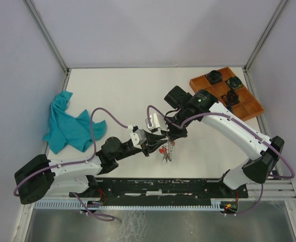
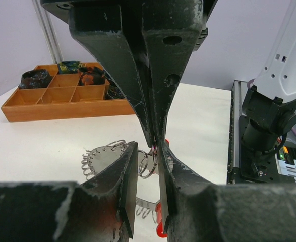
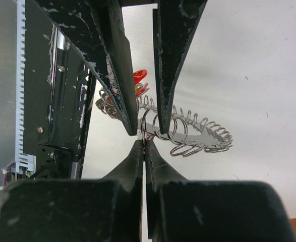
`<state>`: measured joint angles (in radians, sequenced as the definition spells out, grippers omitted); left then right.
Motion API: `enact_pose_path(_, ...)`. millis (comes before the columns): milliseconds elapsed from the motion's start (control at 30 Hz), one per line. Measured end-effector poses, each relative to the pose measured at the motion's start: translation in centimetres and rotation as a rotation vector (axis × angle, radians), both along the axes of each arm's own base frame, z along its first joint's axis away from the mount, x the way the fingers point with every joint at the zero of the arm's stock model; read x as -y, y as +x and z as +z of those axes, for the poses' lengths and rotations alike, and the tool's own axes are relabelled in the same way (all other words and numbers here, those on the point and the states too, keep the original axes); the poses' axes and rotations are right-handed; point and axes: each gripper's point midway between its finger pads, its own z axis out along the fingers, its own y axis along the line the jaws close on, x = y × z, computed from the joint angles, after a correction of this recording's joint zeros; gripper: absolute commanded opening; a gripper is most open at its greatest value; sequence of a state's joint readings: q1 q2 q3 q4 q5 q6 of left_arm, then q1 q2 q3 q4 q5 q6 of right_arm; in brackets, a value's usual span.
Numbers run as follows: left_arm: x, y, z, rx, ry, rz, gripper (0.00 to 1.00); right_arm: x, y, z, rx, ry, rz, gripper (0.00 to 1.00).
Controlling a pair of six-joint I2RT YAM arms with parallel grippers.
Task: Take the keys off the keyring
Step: Remove the key from the keyring.
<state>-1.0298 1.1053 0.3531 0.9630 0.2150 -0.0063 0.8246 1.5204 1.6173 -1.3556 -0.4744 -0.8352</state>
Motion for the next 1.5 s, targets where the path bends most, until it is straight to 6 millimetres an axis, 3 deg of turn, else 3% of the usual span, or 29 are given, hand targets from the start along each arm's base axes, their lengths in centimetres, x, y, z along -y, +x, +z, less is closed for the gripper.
enact_pose_path(467,0.5,-0.4,-1.1,-0.01,0.029,-0.035,0.26,-0.2,-0.3,0.1,-0.014,0.013,0.003,0.01)
enact_pose_path(633,0.6,-0.6,-1.3,-0.011,0.037,-0.048,0.14,-0.2,-0.4,0.1,-0.019,0.012,0.003,0.01)
enact_pose_path(700,0.6,-0.6,-1.3,-0.012,0.038,-0.049,0.04,-0.2,-0.4,0.1,-0.02,0.012,0.003,0.01)
enact_pose_path(900,0.8,-0.6,-1.4,-0.017,0.047,-0.051,0.03,-0.1,-0.6,0.1,-0.028,0.004,0.002,0.01)
enact_pose_path(1100,0.4,-0.5,-1.1,-0.015,0.036,-0.037,0.03,-0.2,-0.6,0.3,-0.064,0.033,-0.022,0.26)
enact_pose_path(1333,-1.4,-0.4,-1.0,-0.032,-0.001,0.021,0.03,-0.2,0.6,2.4,-0.195,0.218,-0.113,0.48)
enact_pose_path(1500,-2.0,-0.8,0.2,-0.038,-0.067,0.019,0.03,0.0,0.0,4.2,-0.275,0.399,-0.154,0.5)
